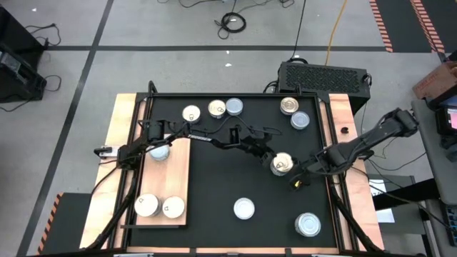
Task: Stack canned seafood by type on shelf
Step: Stack the blue tuna can on top of the blue can on the shelf
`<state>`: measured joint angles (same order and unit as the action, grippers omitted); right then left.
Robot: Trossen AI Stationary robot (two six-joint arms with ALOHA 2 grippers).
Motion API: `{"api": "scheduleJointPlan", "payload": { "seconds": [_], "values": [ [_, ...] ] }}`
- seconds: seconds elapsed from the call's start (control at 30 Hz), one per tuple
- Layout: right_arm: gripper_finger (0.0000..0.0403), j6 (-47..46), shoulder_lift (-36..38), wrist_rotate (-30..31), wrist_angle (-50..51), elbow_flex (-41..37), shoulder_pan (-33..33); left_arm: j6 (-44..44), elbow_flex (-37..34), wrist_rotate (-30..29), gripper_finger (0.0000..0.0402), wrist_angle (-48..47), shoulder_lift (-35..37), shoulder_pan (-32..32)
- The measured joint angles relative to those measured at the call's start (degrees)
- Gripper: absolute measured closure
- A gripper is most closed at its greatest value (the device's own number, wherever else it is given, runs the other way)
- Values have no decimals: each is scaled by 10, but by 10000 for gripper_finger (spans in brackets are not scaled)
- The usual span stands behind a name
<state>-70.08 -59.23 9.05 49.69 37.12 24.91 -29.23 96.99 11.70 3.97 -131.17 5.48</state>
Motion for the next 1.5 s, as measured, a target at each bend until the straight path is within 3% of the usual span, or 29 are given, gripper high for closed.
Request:
{"api": "scheduleJointPlan", "payload": {
  "seconds": [0.53, 0.87, 1.5],
  "values": [
    [403, 21, -72, 46, -10, 0, -21, -3, 0, -1, 279, -4, 0, 0],
    [403, 66, -76, 54, -57, 0, -31, -3, 0, -6, 279, -7, 0, 0],
    [403, 67, -76, 66, -62, 0, -32, -4, 1, 0, 290, 0, -22, 0]
  ]
}}
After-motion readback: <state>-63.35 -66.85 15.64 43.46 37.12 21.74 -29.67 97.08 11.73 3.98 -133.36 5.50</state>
